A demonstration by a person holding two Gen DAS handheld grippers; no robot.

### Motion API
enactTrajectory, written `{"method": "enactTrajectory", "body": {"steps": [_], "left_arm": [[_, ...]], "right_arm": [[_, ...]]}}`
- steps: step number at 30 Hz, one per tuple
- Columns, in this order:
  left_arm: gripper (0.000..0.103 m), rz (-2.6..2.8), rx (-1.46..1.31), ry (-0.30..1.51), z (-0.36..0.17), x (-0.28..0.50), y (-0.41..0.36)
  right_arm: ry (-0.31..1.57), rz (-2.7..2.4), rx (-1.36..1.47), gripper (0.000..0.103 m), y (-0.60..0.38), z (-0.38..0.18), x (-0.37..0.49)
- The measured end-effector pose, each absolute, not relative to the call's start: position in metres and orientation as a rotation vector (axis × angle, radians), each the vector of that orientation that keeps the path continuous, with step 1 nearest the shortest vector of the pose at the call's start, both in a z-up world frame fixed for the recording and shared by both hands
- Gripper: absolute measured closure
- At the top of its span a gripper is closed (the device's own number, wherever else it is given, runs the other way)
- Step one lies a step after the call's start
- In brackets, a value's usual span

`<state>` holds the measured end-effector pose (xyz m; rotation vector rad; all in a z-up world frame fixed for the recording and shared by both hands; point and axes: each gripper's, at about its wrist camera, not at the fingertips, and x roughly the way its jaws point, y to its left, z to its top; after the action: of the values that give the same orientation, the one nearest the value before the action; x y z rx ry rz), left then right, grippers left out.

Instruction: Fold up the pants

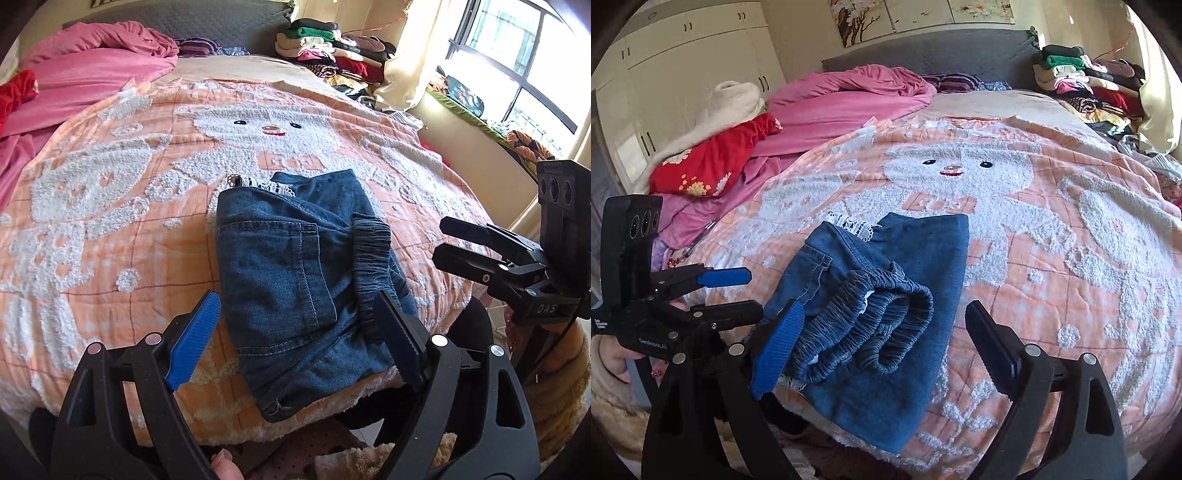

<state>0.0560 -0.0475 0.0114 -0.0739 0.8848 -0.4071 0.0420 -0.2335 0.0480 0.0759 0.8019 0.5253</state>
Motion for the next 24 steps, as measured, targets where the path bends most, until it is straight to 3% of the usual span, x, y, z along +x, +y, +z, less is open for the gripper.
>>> {"method": "enactTrajectory", "body": {"steps": [11,24], "left_arm": [[0.023,-0.385,-0.082,0.912,-0.004,0.074,-0.048],[0.02,-0.438,-0.284,0.998,-0.035,0.131,-0.036]], "right_arm": [[0.866,0.494,0.094,0.015,-0.239,0.024,0.04],[0.974,0.601,0.208,0.015,-0.23,-0.021,0.051]]}}
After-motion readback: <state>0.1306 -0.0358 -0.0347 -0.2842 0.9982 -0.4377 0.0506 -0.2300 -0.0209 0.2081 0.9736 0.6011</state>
